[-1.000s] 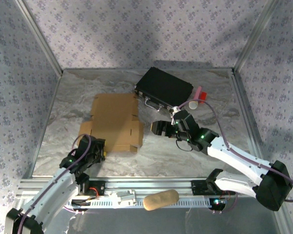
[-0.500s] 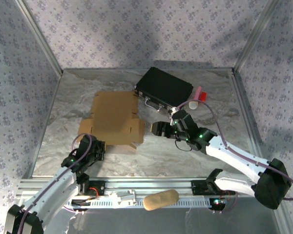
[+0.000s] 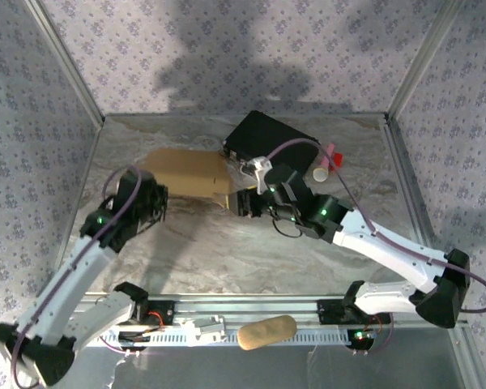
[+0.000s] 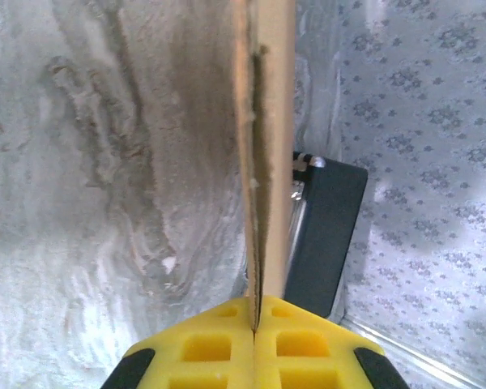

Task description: Fold the paper box

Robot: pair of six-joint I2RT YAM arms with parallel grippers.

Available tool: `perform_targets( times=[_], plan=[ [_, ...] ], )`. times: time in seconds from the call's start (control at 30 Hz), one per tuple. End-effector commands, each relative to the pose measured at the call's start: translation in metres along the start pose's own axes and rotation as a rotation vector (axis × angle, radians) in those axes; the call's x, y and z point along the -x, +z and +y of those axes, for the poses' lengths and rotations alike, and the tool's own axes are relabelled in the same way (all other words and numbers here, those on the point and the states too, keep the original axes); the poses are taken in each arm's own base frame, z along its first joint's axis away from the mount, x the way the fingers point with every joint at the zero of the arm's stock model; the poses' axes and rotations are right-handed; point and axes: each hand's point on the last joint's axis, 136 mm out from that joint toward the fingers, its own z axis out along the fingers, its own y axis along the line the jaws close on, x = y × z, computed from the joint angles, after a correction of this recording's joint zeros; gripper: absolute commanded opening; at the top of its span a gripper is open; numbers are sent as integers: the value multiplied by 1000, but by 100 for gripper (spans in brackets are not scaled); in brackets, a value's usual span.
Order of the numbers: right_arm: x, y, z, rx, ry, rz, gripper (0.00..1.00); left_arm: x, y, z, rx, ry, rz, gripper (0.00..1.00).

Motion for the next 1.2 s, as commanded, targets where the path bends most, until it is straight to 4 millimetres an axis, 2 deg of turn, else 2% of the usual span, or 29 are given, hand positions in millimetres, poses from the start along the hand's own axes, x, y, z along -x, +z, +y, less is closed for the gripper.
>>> perform_targets(
  times=[0.0,0.13,0.23,0.43,0.8,1.07,1.17],
  plan=[
    [23,-6,13,-34,-333,-7,59,14,-18,7,207,108,-84,0],
    [50,-8,32,26,-583,-78,58,18,-35,-28,235,135,-125,0],
    [66,-11,42,71,-705,-120,58,19,-46,-47,274,140,-141,0],
    [71,5,49,126,-832,-81,60,11,-63,-70,364,156,-119,0],
    [77,56,57,120,-950,-50,57,-8,-58,-83,379,162,-45,0],
    [65,74,71,137,-970,-28,49,-13,-54,-85,381,178,-21,0],
    [62,81,70,125,-973,-18,42,-16,-53,-86,374,183,-13,0]
  ],
)
